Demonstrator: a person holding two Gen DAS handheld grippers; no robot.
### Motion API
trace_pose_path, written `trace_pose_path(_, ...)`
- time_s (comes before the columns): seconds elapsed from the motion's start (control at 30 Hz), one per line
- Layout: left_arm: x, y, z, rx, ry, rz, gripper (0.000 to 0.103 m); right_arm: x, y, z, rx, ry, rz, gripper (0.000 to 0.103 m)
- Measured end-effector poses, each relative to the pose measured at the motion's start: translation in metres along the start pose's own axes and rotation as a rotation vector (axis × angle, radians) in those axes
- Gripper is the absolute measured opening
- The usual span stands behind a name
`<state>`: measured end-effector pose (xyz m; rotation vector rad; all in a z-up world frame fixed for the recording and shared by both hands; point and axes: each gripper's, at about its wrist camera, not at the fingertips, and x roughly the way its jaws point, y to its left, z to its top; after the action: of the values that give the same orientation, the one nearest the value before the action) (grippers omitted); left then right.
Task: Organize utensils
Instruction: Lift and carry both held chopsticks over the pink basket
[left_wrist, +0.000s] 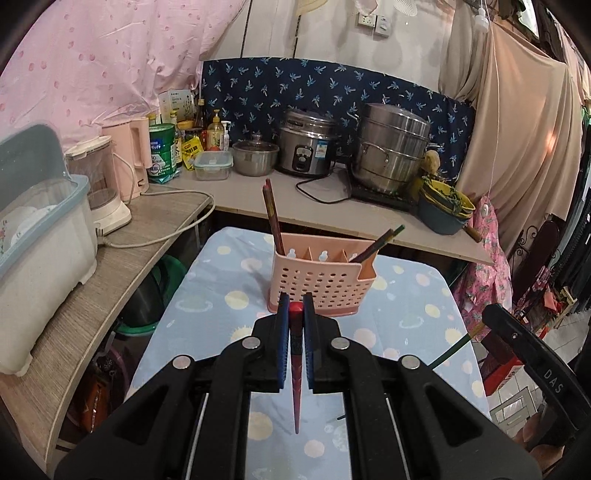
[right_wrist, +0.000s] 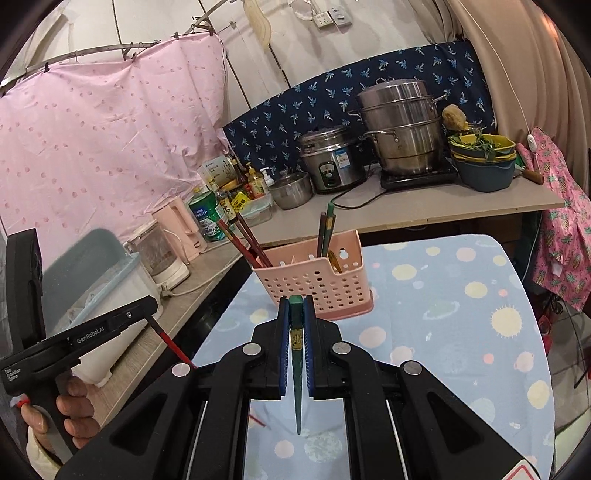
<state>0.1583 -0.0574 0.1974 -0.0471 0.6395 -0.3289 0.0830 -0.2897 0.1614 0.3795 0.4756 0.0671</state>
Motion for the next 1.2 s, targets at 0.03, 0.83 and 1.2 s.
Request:
trace_pose_path(0.03,0.001,0.0,0.007,0.001,-0.007,0.001,0.007,0.001,0.001,0.009,0.005,-0.008,0.011,0.007)
trace_pose_path(0.83,0.05,-0.022,0.165,-0.017,-0.255,0.045,0.007,0.094,0.007,0.174,-0.016,-0.183,-0.061,0.007)
trace_pose_path(1.2,0.112,-0.008,0.143,-0.02,-0.187,0.06,0.007,0.155,-0.015,0.147,-0.018,-0.071,-0.095,0.007)
